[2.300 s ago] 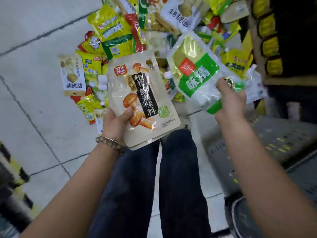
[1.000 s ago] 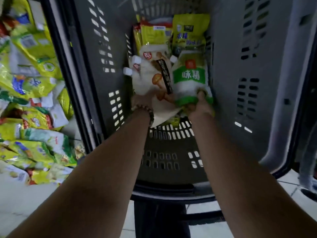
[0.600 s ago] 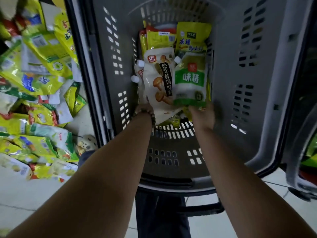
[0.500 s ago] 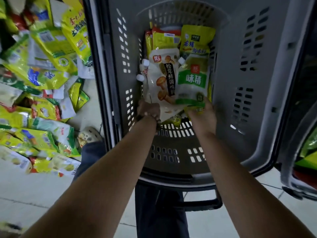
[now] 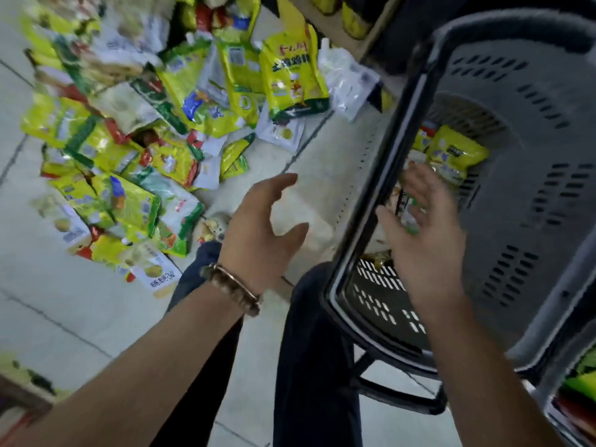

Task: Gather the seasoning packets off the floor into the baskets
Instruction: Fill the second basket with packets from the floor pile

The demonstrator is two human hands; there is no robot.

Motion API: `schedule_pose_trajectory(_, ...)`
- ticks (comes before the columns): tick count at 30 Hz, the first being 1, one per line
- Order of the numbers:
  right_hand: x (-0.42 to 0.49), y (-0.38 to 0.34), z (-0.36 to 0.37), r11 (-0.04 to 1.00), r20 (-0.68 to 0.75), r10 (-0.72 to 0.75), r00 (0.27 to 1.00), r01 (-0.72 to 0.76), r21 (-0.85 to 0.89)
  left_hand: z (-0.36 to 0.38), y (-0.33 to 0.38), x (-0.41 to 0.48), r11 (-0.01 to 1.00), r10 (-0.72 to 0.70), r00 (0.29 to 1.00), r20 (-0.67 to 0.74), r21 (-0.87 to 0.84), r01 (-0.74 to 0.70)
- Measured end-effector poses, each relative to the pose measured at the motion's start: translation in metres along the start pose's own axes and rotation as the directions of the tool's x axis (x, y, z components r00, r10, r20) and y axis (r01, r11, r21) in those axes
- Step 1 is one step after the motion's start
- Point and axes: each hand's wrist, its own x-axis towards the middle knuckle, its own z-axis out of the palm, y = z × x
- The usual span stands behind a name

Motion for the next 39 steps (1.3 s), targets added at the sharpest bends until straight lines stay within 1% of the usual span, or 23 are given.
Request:
schedule_pose_trajectory(1,-0.005,-0.02,0.026,0.998,0.029,-0.061,0.998,0.061,-0.014,-0.026,-0.018,0.002,0.999,-0.032,0.998,-0.047,0.006,0.032)
schedule_pose_trajectory(2,-0.009,-0.03,0.04,0.995,0.048,-0.1,0.994,0.101,-0.017,-0.036,-0.029,0.004,0.998,-0.053,0.996,-0.07,0.03,0.056)
schedule_pose_trajectory(4,-0.012,-0.049,0.077,0.99,0.091,-0.14,0.986,0.143,-0.023,-0.063,-0.053,0.011,0.988,-0.11,0.987,-0.117,0.093,0.121)
schedule_pose_trajectory(6,-0.008,-0.061,0.123,0.997,0.175,-0.058,0.983,0.066,-0.039,-0.093,-0.082,0.021,0.971,-0.161,0.976,-0.148,0.153,0.183)
schedule_pose_trajectory(7,-0.003,-0.066,0.146,0.996,0.23,0.0,0.973,0.02,-0.084,-0.105,-0.096,0.028,0.963,-0.181,0.972,-0.147,0.175,0.206)
schedule_pose_trajectory(9,0.011,-0.07,0.184,0.978,0.328,0.121,0.937,-0.057,-0.2,-0.125,-0.122,0.043,0.947,-0.25,0.962,-0.112,0.179,0.267)
schedule_pose_trajectory(10,0.018,-0.072,0.201,0.964,0.354,0.191,0.916,-0.107,-0.244,-0.133,-0.134,0.049,0.935,-0.298,0.951,-0.082,0.173,0.308)
schedule_pose_trajectory(12,0.033,-0.074,0.228,0.926,0.353,0.318,0.88,-0.209,-0.314,-0.146,-0.156,0.063,0.913,-0.375,0.927,-0.018,0.167,0.373)
schedule_pose_trajectory(13,0.041,-0.074,0.241,0.91,0.349,0.357,0.867,-0.238,-0.339,-0.151,-0.167,0.07,0.907,-0.394,0.919,0.001,0.163,0.389)
schedule_pose_trajectory(15,0.056,-0.07,0.264,0.892,0.333,0.378,0.864,-0.243,-0.382,-0.161,-0.183,0.085,0.897,-0.427,0.904,0.017,0.134,0.421)
schedule_pose_trajectory(18,0.084,-0.064,0.295,0.876,0.311,0.354,0.882,-0.196,-0.441,-0.166,-0.201,0.108,0.88,-0.474,0.88,0.025,0.044,0.473)
schedule_pose_trajectory(21,0.125,-0.055,0.329,0.851,0.292,0.29,0.911,-0.106,-0.515,-0.16,-0.213,0.133,0.871,-0.49,0.871,0.007,-0.035,0.49)
schedule_pose_trajectory(24,0.179,-0.042,0.367,0.801,0.3,0.194,0.934,0.026,-0.598,-0.147,-0.222,0.166,0.86,-0.496,0.869,0.008,-0.139,0.492)
schedule_pose_trajectory(26,0.215,-0.027,0.395,0.763,0.339,0.12,0.933,0.131,-0.633,-0.139,-0.229,0.193,0.857,-0.482,0.876,-0.023,-0.221,0.466)
schedule_pose_trajectory(28,0.244,-0.009,0.419,0.698,0.38,0.057,0.923,0.235,-0.677,-0.131,-0.236,0.22,0.857,-0.464,0.881,-0.089,-0.295,0.421)
schedule_pose_trajectory(31,0.266,0.012,0.436,0.499,0.415,-0.045,0.909,0.38,-0.779,-0.119,-0.243,0.251,0.853,-0.448,0.878,-0.167,-0.373,0.364)
schedule_pose_trajectory(32,0.268,0.016,0.436,0.477,0.399,-0.094,0.912,0.393,-0.786,-0.116,-0.244,0.259,0.85,-0.443,0.877,-0.187,-0.397,0.345)
schedule_pose_trajectory(33,0.268,0.02,0.434,0.514,0.353,-0.145,0.924,0.375,-0.771,-0.114,-0.245,0.265,0.843,-0.442,0.873,-0.204,-0.428,0.327)
schedule_pose_trajectory(34,0.266,0.021,0.429,0.624,0.276,-0.176,0.945,0.324,-0.711,-0.113,-0.246,0.269,0.825,-0.449,0.869,-0.21,-0.471,0.313)
schedule_pose_trajectory(35,0.26,0.02,0.424,0.761,0.199,-0.184,0.963,0.267,-0.592,-0.115,-0.245,0.273,0.789,-0.469,0.862,-0.193,-0.531,0.311)
schedule_pose_trajectory(36,0.251,0.018,0.419,0.874,0.139,-0.19,0.972,0.232,-0.428,-0.117,-0.244,0.275,0.725,-0.501,0.852,-0.15,-0.611,0.319)
schedule_pose_trajectory(37,0.242,0.012,0.412,0.941,0.095,-0.193,0.977,0.212,-0.265,-0.12,-0.242,0.277,0.627,-0.536,0.841,-0.076,-0.703,0.336)
schedule_pose_trajectory(39,0.225,-0.003,0.396,0.986,0.028,-0.166,0.986,0.166,-0.004,-0.125,-0.235,0.279,0.401,-0.57,0.816,0.102,-0.832,0.384)
